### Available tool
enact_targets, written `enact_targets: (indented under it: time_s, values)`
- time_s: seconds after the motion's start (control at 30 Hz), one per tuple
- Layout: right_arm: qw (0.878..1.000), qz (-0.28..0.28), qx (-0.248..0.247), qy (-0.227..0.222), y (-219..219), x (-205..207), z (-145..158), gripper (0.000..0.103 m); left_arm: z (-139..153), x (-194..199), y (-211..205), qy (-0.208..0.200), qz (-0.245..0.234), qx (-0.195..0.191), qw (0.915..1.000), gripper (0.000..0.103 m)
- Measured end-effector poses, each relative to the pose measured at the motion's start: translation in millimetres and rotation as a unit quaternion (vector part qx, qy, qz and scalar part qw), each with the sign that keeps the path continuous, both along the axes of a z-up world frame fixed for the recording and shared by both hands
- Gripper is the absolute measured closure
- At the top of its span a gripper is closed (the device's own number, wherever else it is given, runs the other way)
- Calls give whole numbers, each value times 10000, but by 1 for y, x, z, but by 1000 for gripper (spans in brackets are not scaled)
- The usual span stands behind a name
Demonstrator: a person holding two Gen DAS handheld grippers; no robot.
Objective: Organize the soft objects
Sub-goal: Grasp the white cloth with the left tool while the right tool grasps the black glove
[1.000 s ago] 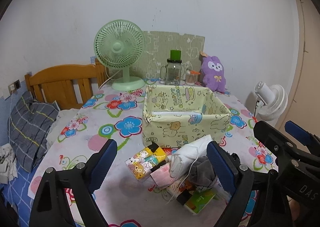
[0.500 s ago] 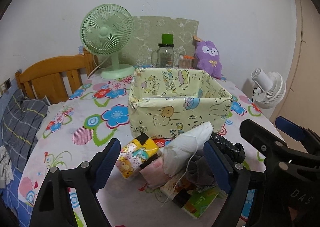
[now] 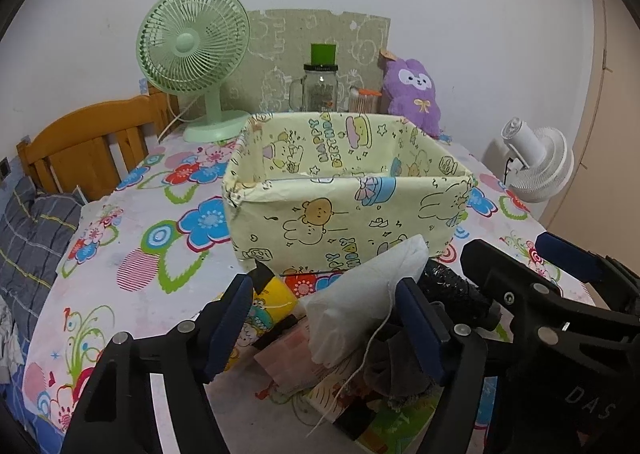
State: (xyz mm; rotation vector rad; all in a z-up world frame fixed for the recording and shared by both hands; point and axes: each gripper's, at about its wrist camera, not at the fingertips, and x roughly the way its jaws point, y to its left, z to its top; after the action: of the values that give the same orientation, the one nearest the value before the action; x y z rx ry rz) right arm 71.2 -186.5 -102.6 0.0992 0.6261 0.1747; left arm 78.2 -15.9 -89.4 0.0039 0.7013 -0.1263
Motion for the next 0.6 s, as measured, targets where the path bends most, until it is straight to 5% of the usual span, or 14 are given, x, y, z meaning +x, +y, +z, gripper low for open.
enact_targets:
  time_s: [0.37,0.6]
  values:
    - [9997,50,85,210,2,12,-11,17,-9,11,-2,211,-86,-169,9996,73]
    - [9994,70,222,268,2,14,-13,17,-7,8,0,138,-86,-255,9995,86]
